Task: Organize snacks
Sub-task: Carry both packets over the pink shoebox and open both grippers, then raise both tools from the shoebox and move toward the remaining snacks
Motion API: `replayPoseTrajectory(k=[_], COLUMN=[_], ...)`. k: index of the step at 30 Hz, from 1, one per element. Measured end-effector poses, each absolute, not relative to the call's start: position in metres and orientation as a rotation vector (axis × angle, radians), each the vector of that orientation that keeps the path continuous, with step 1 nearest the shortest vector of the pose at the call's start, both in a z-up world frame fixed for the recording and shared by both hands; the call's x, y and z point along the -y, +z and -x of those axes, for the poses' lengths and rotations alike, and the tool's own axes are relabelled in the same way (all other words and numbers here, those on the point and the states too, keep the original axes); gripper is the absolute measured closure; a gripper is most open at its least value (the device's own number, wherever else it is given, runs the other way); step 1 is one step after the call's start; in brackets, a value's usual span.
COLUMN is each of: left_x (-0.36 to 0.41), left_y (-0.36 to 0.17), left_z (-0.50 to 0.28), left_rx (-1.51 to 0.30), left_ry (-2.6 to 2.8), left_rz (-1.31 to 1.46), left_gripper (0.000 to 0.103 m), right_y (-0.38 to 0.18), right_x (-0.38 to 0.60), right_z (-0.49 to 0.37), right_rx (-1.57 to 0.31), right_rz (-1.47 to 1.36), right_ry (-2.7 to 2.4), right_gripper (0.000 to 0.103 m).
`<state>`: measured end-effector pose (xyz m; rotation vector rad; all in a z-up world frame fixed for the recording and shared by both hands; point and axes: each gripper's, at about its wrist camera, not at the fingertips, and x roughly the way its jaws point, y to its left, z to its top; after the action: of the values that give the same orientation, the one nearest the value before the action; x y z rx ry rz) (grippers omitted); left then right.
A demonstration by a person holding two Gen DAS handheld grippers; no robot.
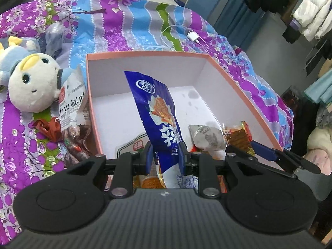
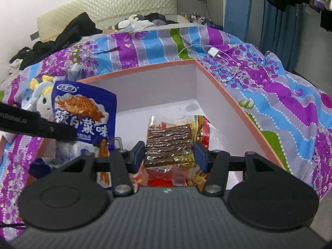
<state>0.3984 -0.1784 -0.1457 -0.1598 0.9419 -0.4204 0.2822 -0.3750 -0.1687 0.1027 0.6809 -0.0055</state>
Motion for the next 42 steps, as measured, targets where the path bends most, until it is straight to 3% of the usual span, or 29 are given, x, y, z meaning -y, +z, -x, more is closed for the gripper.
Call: replayPoseTrajectory(k=[2,3,4,5,6,30,42], left_x=[0.177,0.176,0.175,0.174,0.173,0.093,0.047], left_y=[-0.147,-0.147,-0.146,-0.144,-0.141,-0.021,-0.025], left_z=[-0.399,-0.400,-0.399,-0.396,-0.392,-0.200,-0.097], left_rx=[-0.955,-0.974,-0.975,-0.961,-0.947,-0.712,-0.678], left_ry=[-0.419,-0.421,-0.423,-0.418,-0.414,-0.376,-0.325], left_rz=[0.177,0.185,0.189,0.184,0.171,0.102,0.165], left_gripper=[0.070,0.061,0.054,0.046,0.044,0.044,0.044], right_y=[-0.171,-0.171,-0.170,-0.169,-0.167,-0.071,-0.061], right_x=[0.377,0.378,0.379,0.379,0.380,0.333,0.291], right_z=[-0.283,-0.282,-0.281,-0.278,-0.276,-0.122,-0.055], right_rx=[-0.695,-0.695,-0.694,-0.688,-0.680,-0.484,-0.467], right_rz=[-0.111,-0.114,-0.117,-0.121,-0.123,-0.143,-0.123], right_ry=[-0.011,-0.013,-0.018,-0.029,-0.033,0.041,0.111], right_gripper=[0.047,0.048,0.046,0.037,0.034,0.034,0.034])
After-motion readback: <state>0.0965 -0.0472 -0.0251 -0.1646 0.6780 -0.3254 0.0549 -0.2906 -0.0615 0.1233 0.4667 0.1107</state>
